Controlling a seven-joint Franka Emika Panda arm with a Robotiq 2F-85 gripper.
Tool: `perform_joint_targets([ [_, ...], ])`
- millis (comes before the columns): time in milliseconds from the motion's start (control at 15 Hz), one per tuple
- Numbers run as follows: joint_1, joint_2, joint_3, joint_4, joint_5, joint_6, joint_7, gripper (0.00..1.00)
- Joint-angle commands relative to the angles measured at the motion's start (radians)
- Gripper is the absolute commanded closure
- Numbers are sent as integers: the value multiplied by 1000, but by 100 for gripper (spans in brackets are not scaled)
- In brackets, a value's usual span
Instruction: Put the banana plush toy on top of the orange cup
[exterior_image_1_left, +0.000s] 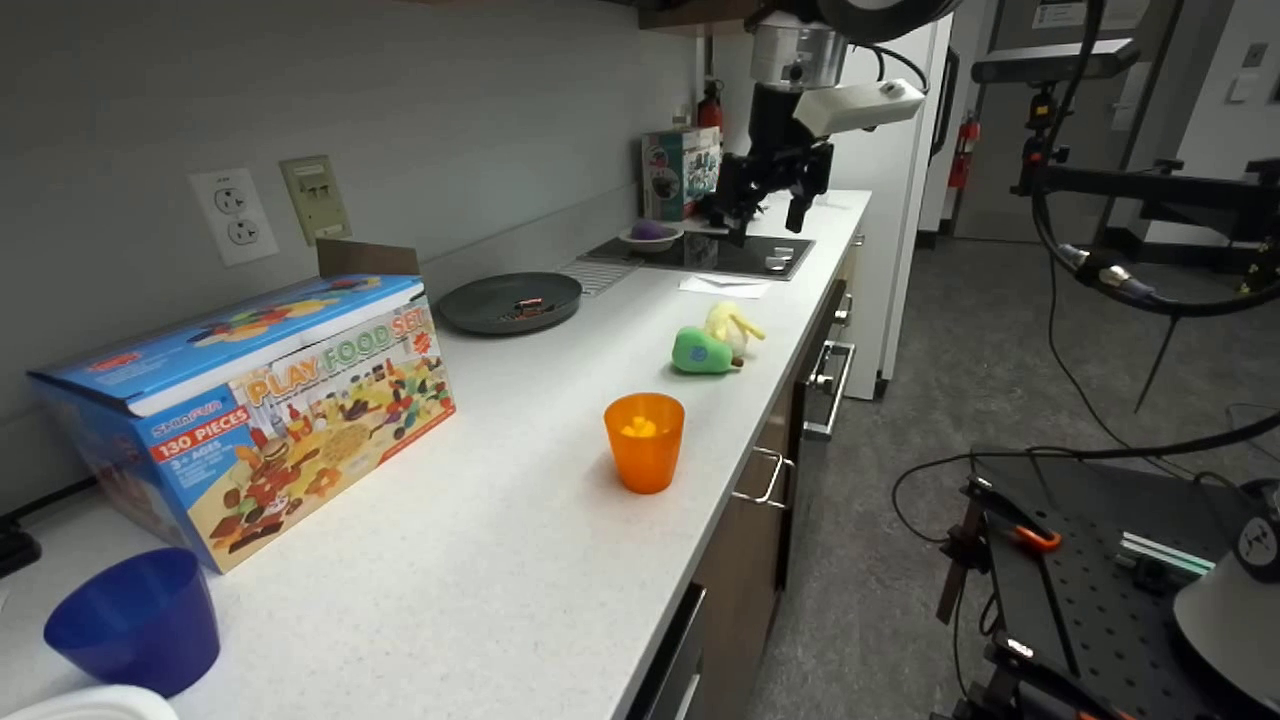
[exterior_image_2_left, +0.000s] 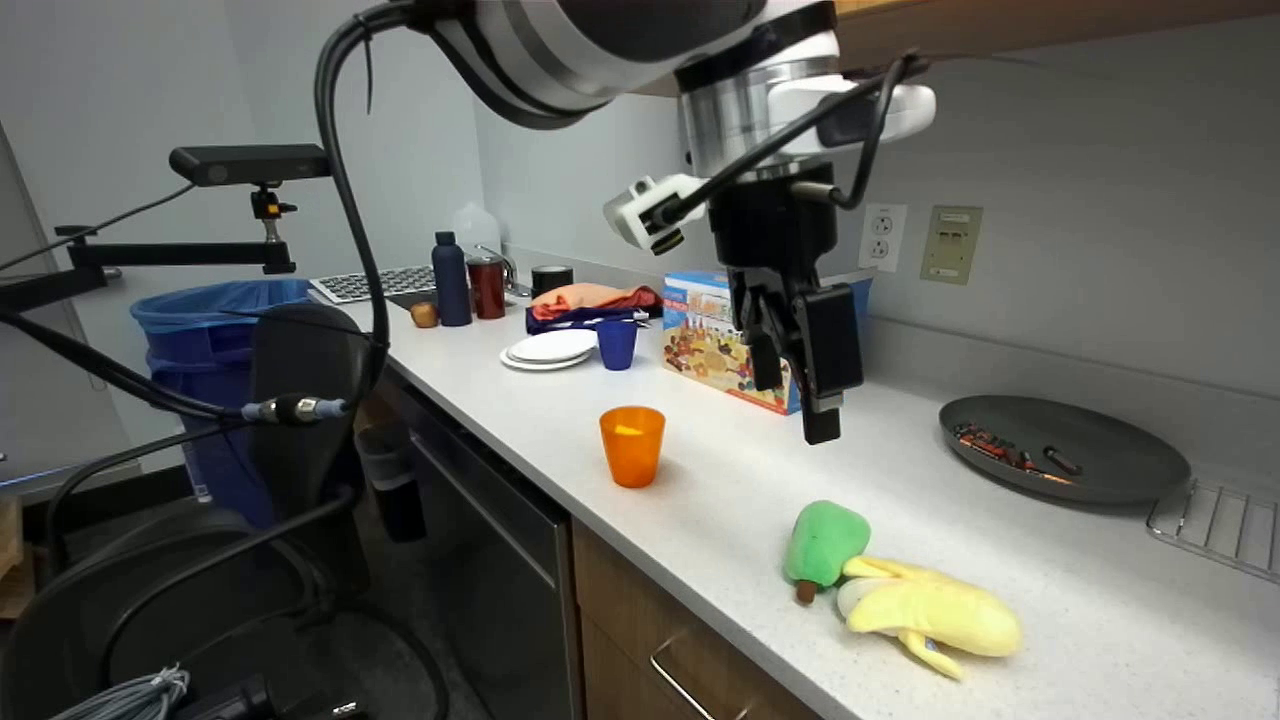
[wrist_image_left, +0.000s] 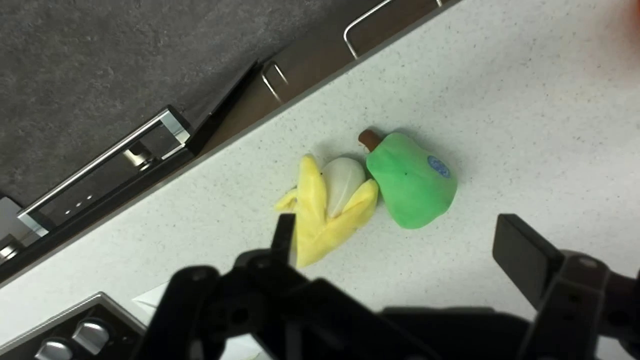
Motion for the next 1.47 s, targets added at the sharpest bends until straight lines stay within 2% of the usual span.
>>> perform_joint_targets([
  [0, -15, 121, -21, 93, -20, 27, 73, 0],
  [400, -9, 253, -85, 172, -3, 45, 165, 0],
  [800, 2, 345, -134, 195, 0, 66, 244, 0],
  [1400, 26, 456, -150, 205, 17, 225, 243, 0],
])
